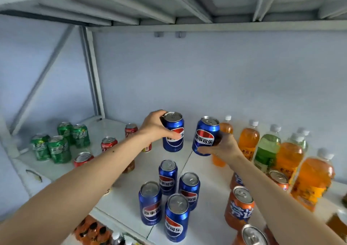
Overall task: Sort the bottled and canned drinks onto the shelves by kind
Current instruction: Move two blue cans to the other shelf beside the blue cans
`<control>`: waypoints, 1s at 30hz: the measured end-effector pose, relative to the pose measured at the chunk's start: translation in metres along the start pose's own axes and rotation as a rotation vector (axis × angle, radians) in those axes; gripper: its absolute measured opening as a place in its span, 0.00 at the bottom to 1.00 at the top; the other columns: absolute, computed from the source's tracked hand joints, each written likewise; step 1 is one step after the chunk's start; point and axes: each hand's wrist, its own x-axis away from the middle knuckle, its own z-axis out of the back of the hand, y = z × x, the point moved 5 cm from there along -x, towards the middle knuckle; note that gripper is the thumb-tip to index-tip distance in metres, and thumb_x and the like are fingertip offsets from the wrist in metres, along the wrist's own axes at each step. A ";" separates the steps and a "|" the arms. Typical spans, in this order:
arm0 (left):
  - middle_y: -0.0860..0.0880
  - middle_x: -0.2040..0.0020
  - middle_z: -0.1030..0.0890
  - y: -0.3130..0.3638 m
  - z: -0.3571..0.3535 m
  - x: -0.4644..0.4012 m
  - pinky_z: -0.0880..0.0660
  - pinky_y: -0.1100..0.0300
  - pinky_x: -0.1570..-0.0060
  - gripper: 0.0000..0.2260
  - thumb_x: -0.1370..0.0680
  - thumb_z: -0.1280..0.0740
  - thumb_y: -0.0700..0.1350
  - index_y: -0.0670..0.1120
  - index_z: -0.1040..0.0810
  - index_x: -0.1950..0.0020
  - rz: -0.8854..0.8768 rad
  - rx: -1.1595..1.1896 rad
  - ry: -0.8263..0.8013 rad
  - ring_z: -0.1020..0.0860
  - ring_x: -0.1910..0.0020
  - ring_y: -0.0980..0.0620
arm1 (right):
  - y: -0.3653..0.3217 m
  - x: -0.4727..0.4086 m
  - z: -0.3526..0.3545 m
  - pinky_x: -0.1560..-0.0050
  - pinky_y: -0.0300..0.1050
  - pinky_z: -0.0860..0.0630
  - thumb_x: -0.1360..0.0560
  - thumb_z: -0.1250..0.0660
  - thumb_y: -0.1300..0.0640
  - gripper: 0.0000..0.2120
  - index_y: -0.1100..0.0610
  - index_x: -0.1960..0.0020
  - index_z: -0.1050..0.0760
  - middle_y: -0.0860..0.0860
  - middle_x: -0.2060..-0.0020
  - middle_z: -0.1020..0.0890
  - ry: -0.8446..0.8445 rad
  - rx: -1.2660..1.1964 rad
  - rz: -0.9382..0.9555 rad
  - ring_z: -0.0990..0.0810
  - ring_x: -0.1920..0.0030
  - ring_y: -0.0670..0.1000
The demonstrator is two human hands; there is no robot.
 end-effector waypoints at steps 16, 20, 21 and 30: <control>0.50 0.48 0.17 -0.109 -0.073 -0.092 0.21 0.55 0.47 0.32 0.44 0.16 0.44 0.47 0.22 0.43 0.007 -0.101 -0.259 0.19 0.49 0.50 | 0.095 -0.045 -0.055 0.50 0.42 0.24 0.42 0.17 0.59 0.34 0.55 0.39 0.25 0.51 0.47 0.17 0.108 0.108 -0.386 0.20 0.49 0.50; 0.52 0.51 0.15 -0.123 -0.089 -0.098 0.20 0.49 0.46 0.31 0.48 0.16 0.48 0.50 0.19 0.46 -0.007 -0.139 -0.297 0.18 0.50 0.51 | 0.120 -0.047 -0.064 0.49 0.45 0.21 0.45 0.16 0.58 0.35 0.56 0.40 0.23 0.51 0.48 0.16 0.090 0.139 -0.460 0.19 0.48 0.52; 0.53 0.52 0.15 -0.125 -0.091 -0.099 0.20 0.50 0.47 0.29 0.47 0.16 0.47 0.50 0.19 0.48 -0.017 -0.154 -0.305 0.18 0.51 0.52 | 0.124 -0.047 -0.066 0.50 0.45 0.20 0.45 0.16 0.58 0.34 0.56 0.41 0.23 0.51 0.49 0.16 0.082 0.149 -0.482 0.18 0.48 0.52; 0.52 0.52 0.17 -0.136 -0.103 -0.101 0.23 0.58 0.54 0.27 0.45 0.16 0.45 0.50 0.21 0.50 -0.047 -0.275 -0.388 0.20 0.51 0.51 | 0.146 -0.045 -0.078 0.44 0.50 0.21 0.43 0.17 0.64 0.37 0.56 0.37 0.26 0.53 0.43 0.18 0.037 0.124 -0.551 0.21 0.41 0.55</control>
